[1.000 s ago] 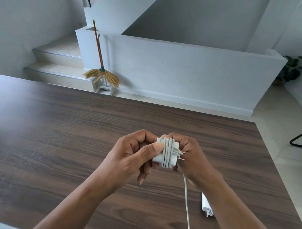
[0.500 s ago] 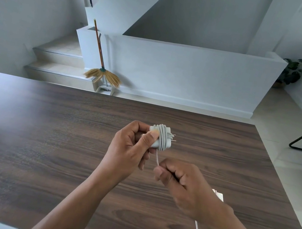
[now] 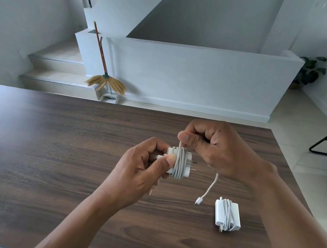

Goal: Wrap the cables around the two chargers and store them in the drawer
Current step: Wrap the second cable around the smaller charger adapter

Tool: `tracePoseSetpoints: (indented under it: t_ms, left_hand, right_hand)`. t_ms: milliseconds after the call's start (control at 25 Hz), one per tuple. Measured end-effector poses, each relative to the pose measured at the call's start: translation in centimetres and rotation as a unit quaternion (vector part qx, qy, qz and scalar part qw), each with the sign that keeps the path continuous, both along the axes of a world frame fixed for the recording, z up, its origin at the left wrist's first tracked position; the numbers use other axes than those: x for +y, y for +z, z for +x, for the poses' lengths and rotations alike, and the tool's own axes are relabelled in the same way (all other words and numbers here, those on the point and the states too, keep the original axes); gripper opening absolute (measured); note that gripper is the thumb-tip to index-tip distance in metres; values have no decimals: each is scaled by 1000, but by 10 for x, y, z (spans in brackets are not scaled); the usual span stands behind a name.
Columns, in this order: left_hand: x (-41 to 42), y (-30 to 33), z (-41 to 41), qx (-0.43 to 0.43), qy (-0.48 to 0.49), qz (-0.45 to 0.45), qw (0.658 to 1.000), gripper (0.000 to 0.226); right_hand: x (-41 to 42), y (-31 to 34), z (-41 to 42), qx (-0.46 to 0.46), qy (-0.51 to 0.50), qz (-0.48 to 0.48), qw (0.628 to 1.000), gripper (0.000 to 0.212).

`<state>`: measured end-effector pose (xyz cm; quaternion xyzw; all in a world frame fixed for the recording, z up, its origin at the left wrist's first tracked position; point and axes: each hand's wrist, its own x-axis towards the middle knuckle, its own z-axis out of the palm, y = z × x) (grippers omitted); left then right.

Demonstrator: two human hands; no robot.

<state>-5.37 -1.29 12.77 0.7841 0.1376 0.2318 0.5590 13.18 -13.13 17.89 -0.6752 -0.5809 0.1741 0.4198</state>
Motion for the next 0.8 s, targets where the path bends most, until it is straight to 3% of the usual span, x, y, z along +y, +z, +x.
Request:
tracePoseSetpoints:
  t_ms: [200,440,600,720,800]
  left_hand:
    - [-2,4,-4,-4,-25,-8,1000,31]
    - [-1,1,-2,-20,-59,-83,995,37]
    - [1,-5,1,-17,-73,-98,992,35]
    - [2,-8,5,-38,-53,-154,986,32]
    - [5,-9,11,-48,-19,-173,984,35]
  right_hand:
    - [11,-29,8,155,14,3,988,32]
    - [16,-72,0,249,3,-22,968,36]
    - [11,-85,-8,263,-32,-28,964,9]
    - [3,-89,-23,244,-52,-9,968,38]
    - [-6,-96,-34,201,-64,14,978,36]
